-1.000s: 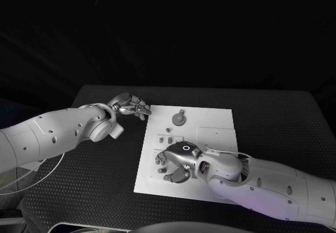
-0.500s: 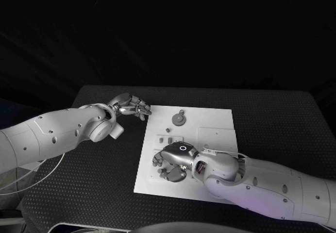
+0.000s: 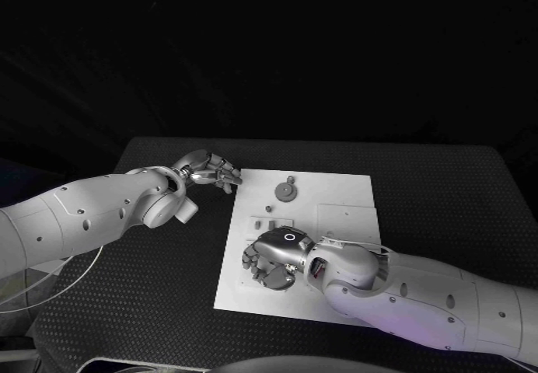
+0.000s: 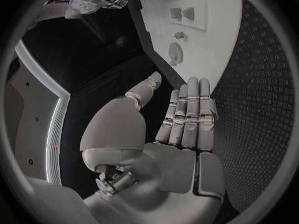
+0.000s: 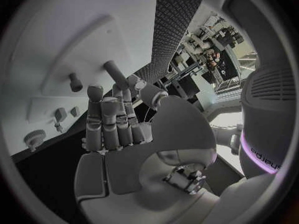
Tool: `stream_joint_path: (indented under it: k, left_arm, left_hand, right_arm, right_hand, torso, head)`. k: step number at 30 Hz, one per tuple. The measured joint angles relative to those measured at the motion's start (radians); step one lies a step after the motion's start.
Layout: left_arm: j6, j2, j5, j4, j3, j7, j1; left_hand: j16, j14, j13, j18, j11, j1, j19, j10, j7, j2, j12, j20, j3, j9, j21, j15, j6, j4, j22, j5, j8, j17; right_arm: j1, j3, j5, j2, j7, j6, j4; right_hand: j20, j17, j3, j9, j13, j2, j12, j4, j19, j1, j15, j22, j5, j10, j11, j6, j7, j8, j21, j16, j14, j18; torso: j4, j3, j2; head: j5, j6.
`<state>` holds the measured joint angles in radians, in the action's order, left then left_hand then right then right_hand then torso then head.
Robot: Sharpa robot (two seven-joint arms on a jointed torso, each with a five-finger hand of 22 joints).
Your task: Assemble the parts on the task board
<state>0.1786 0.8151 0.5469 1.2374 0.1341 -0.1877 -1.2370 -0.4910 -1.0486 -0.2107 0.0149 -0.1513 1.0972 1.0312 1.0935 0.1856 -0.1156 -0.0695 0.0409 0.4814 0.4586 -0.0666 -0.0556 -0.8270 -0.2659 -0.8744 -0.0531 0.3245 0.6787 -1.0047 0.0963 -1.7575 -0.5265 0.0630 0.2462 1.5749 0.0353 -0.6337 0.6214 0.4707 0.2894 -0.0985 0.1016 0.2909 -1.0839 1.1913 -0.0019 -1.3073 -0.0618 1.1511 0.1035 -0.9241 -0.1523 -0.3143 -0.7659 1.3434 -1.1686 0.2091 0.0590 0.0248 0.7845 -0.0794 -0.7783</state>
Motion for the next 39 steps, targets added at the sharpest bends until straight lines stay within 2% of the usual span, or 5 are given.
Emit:
stream_joint_path:
  k: [4,26,30,34,39]
  left_arm:
    - [-0.001,0.001,0.0,0.0,0.0,0.0,0.0]
    - [-0.004,0.003,0.0,0.0,0.0,0.003,0.0]
    - [-0.004,0.003,0.0,-0.001,0.0,0.003,0.0]
    - [-0.005,0.003,0.0,-0.001,0.0,0.003,0.0]
    - [-0.005,0.003,0.0,-0.001,0.0,0.004,0.0]
  left_hand:
    - [0.0,0.0,0.001,0.0,0.0,0.0,0.0,0.0,0.0,0.0,0.0,0.0,-0.002,-0.001,0.0,0.0,0.0,0.002,0.0,0.0,0.0,0.001]
    - [0.004,0.0,0.002,0.0,0.0,0.0,0.0,0.0,0.0,0.0,0.0,0.0,-0.002,-0.001,0.0,0.0,0.0,0.002,0.001,0.0,0.0,0.003]
    - [0.004,0.0,0.002,0.0,0.0,0.0,0.0,0.0,0.0,0.0,0.0,0.0,-0.002,-0.001,0.0,0.0,0.0,0.002,0.001,0.0,0.0,0.004]
    - [0.004,0.0,0.002,0.0,0.0,0.0,0.0,0.0,0.0,0.0,0.0,0.0,-0.002,-0.001,0.0,0.0,0.0,0.002,0.001,0.0,0.0,0.004]
    - [0.004,0.0,0.002,0.0,0.0,0.0,0.0,0.0,0.0,0.0,0.0,0.0,-0.002,-0.001,0.0,0.0,0.0,0.002,0.001,0.0,0.0,0.004]
  right_arm:
    - [0.0,0.0,-0.001,-0.002,-0.001,0.0,-0.001]
    - [0.0,0.001,-0.008,-0.023,0.0,0.007,0.002]
    - [0.0,0.001,-0.008,-0.024,0.001,0.012,0.002]
    - [0.0,0.001,-0.006,-0.026,0.002,0.016,0.001]
    - [0.0,0.001,-0.002,-0.03,0.002,0.017,0.001]
  right_hand:
    - [0.0,0.001,0.006,0.002,0.001,0.0,0.0,0.0,0.0,0.0,0.0,0.0,0.0,0.004,-0.004,-0.006,0.006,-0.005,0.0,0.0,0.0,0.0]
    - [0.001,0.005,0.006,0.003,0.001,-0.004,0.0,0.0,-0.001,-0.004,-0.003,0.0,0.0,0.011,-0.004,-0.009,0.002,-0.005,-0.005,0.0,-0.004,0.0]
    - [0.001,0.006,0.008,0.002,0.001,-0.016,-0.005,-0.003,-0.001,-0.008,-0.003,0.0,0.0,0.01,-0.003,-0.008,0.001,-0.002,-0.005,-0.001,-0.004,0.0]
    - [0.003,0.009,0.008,-0.009,-0.012,-0.056,-0.034,-0.003,0.001,-0.021,0.006,0.0,0.0,-0.033,0.015,0.035,-0.016,0.027,-0.005,-0.001,0.006,0.0]
    - [0.003,0.009,-0.004,-0.015,-0.022,-0.084,-0.037,-0.008,0.002,-0.049,0.014,0.0,0.0,-0.058,0.029,0.056,-0.027,0.036,-0.005,0.0,0.015,0.0]
  torso:
    - [0.0,0.0,0.0]
    - [-0.0009,0.0011,0.0]
    - [-0.0008,0.0011,0.0]
    - [-0.0007,0.001,0.0]
    - [-0.0005,0.0005,0.0]
  head:
    - [0.0,0.0]
    - [-0.003,-0.002]
    - [-0.002,-0.001]
    - [-0.001,-0.001]
    - [-0.001,-0.001]
